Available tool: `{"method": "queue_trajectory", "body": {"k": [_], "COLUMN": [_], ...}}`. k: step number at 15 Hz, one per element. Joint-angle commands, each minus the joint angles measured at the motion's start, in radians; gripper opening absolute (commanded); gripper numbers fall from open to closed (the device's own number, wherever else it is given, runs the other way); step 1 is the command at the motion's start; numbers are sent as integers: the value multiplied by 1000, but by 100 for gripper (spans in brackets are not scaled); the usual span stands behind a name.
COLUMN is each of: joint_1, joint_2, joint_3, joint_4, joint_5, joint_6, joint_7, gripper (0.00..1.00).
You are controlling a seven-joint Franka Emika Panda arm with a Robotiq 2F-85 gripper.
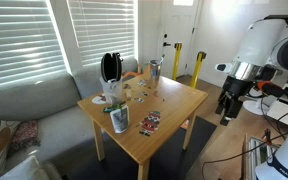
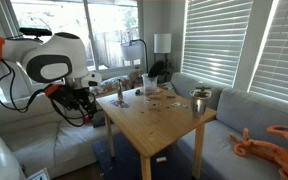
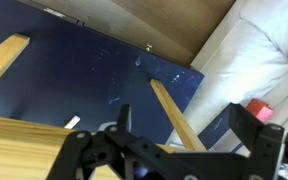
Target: Remove the packet from the silver cup and place it at the front of the table
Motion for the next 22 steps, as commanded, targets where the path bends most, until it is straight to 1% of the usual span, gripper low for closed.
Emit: {"method": "queue_trajectory", "body": {"k": [1,3,13,14,15,16,18,22], "joint_1": [-11,-11,-11,-37,-78,-107,-177,-329], "joint_2": [2,7,10,9,-11,-33,-72,-144], "joint_3": [9,9,9,27,47,50,48,15], "joint_4": [-8,-24,-25,-22,-17,-9,8,31], "joint_5": [7,7,7,-4,-37,-69,-152,-365], "joint_6": [-9,-9,-9,-57,-110,-155,-256,-389], "joint_7": [-7,-7,-7,53,113,139,173,184], "gripper": [100,100,100,100,100,100,100,100]}}
